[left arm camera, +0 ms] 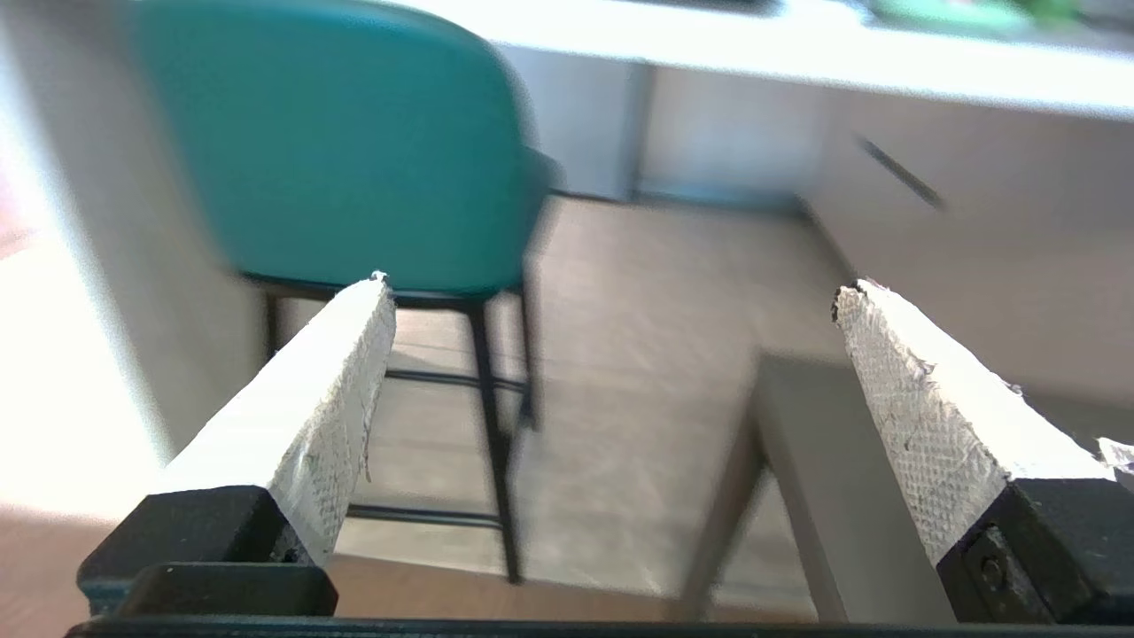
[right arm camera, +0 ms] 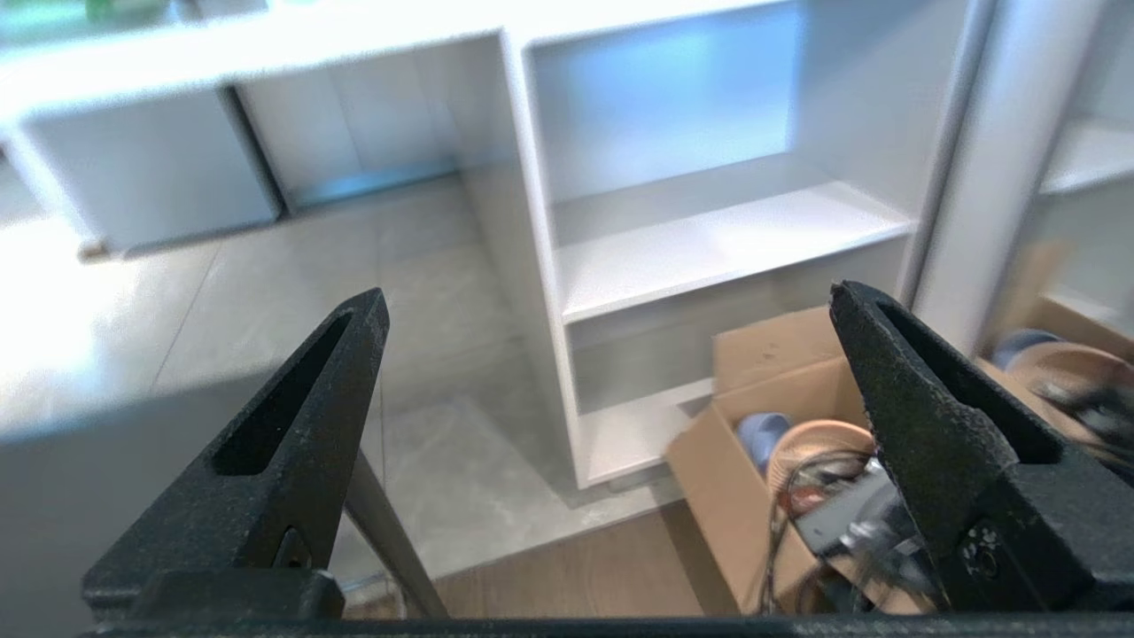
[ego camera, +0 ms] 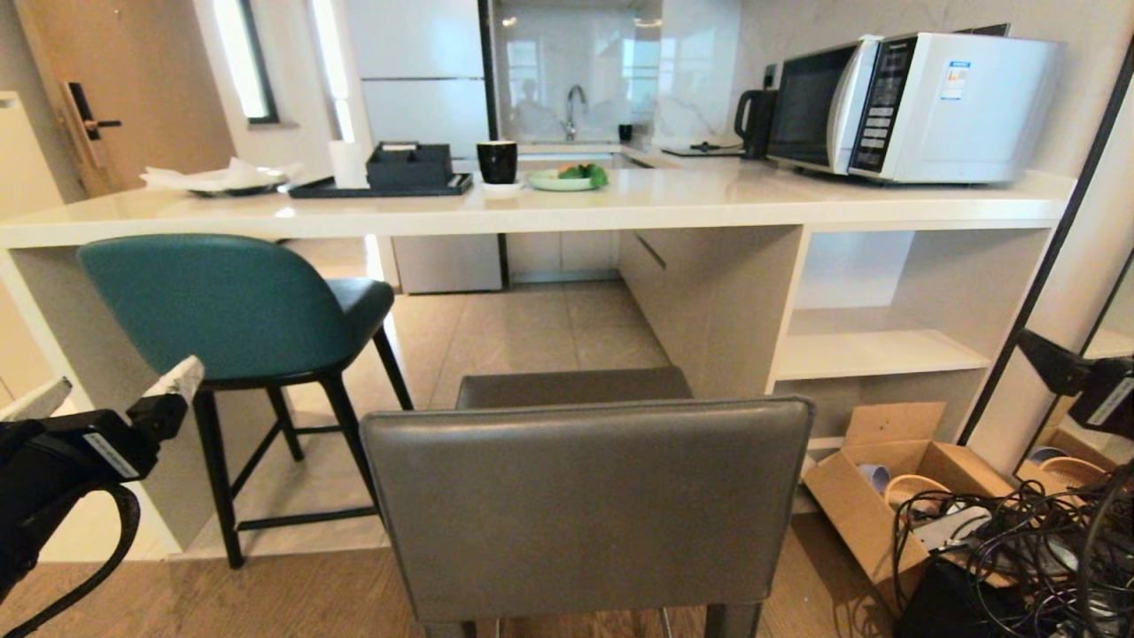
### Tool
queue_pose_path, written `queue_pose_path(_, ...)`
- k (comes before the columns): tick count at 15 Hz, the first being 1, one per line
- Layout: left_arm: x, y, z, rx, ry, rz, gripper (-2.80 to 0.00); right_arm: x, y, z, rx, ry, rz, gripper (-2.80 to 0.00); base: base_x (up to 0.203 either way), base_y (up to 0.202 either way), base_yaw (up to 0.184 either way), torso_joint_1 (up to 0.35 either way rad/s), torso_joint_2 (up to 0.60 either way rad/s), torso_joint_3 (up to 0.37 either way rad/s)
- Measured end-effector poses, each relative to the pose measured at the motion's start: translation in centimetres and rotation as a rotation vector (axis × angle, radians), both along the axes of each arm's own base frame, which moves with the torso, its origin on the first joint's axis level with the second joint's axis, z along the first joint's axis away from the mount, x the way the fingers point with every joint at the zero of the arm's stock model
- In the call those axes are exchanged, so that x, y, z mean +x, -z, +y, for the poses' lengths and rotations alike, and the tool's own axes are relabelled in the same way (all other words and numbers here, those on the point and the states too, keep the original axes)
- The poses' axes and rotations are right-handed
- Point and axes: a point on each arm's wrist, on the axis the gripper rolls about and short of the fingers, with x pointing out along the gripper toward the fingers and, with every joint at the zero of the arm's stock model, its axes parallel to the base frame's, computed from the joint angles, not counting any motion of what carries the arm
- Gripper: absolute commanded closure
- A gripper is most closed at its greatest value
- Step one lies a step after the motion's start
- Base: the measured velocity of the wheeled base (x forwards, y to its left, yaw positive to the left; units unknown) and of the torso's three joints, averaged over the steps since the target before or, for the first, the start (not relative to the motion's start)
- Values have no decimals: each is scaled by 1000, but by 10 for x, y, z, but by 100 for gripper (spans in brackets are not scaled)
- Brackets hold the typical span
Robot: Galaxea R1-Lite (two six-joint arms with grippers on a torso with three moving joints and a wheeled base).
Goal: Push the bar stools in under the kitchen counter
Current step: Pull the blue chair out from under the dining table
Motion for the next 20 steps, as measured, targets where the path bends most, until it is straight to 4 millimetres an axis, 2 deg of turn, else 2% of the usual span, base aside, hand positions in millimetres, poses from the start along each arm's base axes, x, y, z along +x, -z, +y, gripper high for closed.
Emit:
queue_pose_path(2, -21, -19, -8, -6, 18, -13, -280, -28, -27, 9, 27, -37, -5, -280, 0, 0, 0, 0, 0, 0)
queue_pose_path(4, -54, -39, -11, -15, 69, -6, -280, -67, -45, 18, 41, -110, -3, -280, 0, 0, 0, 0, 0, 0)
queue_pose_path(8, -122, -50, -5, -5, 117, -43, -280, -137, -54, 29, 24, -228, -32, -280, 0, 0, 0, 0, 0, 0)
queue_pose_path(11, -162, -46, 0, 29, 134, -102, -280, -181, -53, 37, -4, -385, -85, -280, 0, 0, 0, 0, 0, 0)
queue_pose_path(13, -174, -37, 1, 46, 112, -133, -280, -205, -49, 42, -37, -484, -118, -280, 0, 0, 0, 0, 0, 0)
queue_pose_path(15, -182, -37, 3, 41, 66, -175, -280, -221, -43, 44, -73, -529, -123, -280, 0, 0, 0, 0, 0, 0)
queue_pose_path(18, -188, -32, -1, 72, 70, -191, -280, -231, -47, 44, -96, -557, -166, -280, 0, 0, 0, 0, 0, 0)
queue_pose_path(20, -195, -17, -4, 91, 145, -158, -280, -234, -49, 42, -98, -581, -175, -280, 0, 0, 0, 0, 0, 0)
